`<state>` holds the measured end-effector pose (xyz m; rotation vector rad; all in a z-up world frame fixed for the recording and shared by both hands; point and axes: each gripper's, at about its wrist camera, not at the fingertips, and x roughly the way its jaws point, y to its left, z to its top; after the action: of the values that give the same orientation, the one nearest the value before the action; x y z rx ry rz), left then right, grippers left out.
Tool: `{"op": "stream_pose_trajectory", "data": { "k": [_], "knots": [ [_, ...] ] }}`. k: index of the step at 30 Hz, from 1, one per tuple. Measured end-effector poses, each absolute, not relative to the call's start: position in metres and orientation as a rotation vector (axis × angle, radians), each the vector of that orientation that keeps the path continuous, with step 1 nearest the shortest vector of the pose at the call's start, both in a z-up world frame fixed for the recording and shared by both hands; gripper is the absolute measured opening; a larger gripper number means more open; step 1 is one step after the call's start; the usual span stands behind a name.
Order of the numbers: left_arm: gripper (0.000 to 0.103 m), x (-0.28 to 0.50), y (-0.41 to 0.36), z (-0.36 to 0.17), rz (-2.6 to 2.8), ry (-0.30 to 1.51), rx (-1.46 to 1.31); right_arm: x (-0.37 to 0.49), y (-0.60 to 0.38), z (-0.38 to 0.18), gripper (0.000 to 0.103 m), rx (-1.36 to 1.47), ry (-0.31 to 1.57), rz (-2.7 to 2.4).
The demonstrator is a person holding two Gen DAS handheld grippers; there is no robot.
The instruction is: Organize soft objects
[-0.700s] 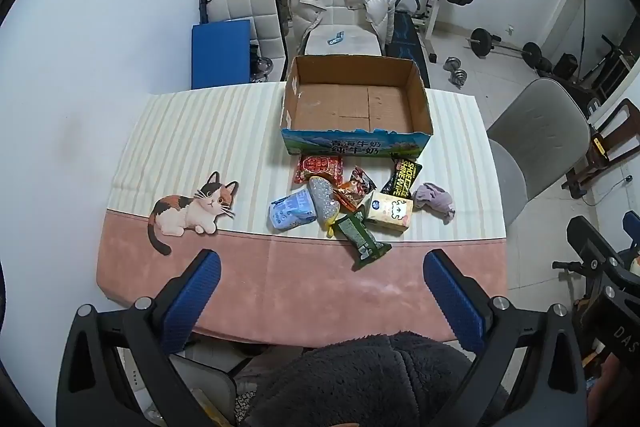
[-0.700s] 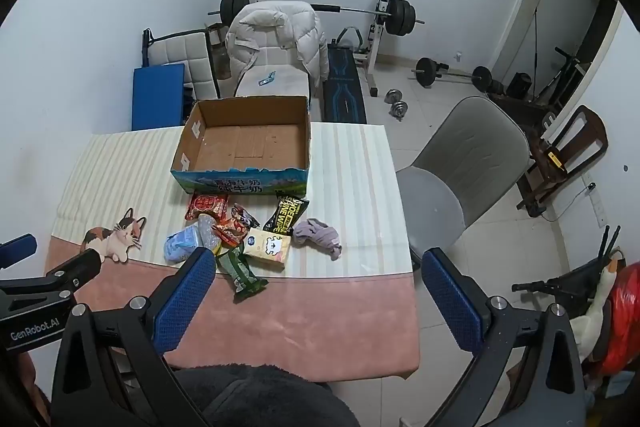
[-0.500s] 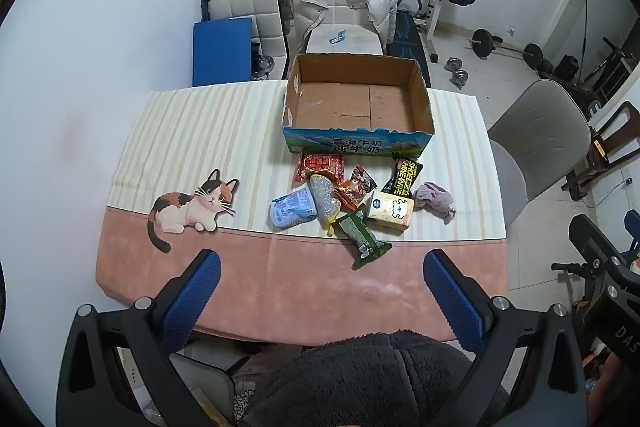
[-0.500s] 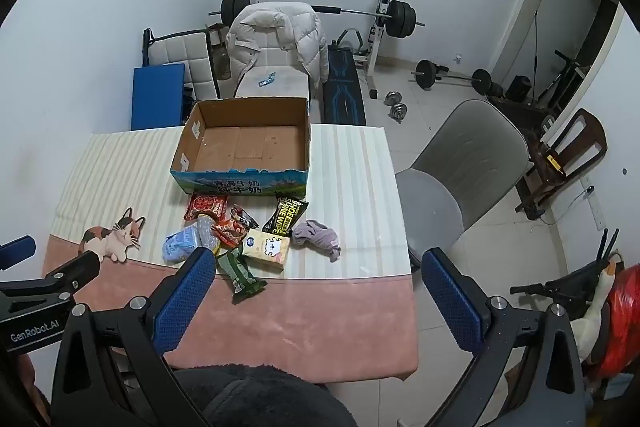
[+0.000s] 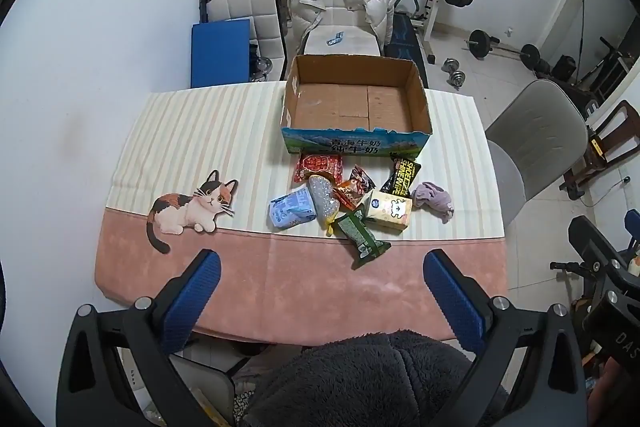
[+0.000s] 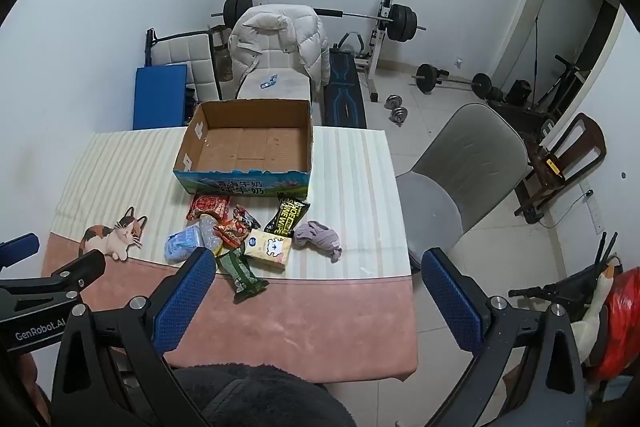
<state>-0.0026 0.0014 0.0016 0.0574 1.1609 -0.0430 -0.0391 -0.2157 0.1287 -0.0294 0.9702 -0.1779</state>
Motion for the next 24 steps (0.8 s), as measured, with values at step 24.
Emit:
{"op": "stream_pose_trajectory", "data": {
  "k": [24],
  "knots": [
    [0.103,-0.0083,0.0030,0.0089,-0.048,1.146,0.057,-0.0367,-0.2121,0.1347,0.103,-0.029,0.962,-0.176]
  ]
}}
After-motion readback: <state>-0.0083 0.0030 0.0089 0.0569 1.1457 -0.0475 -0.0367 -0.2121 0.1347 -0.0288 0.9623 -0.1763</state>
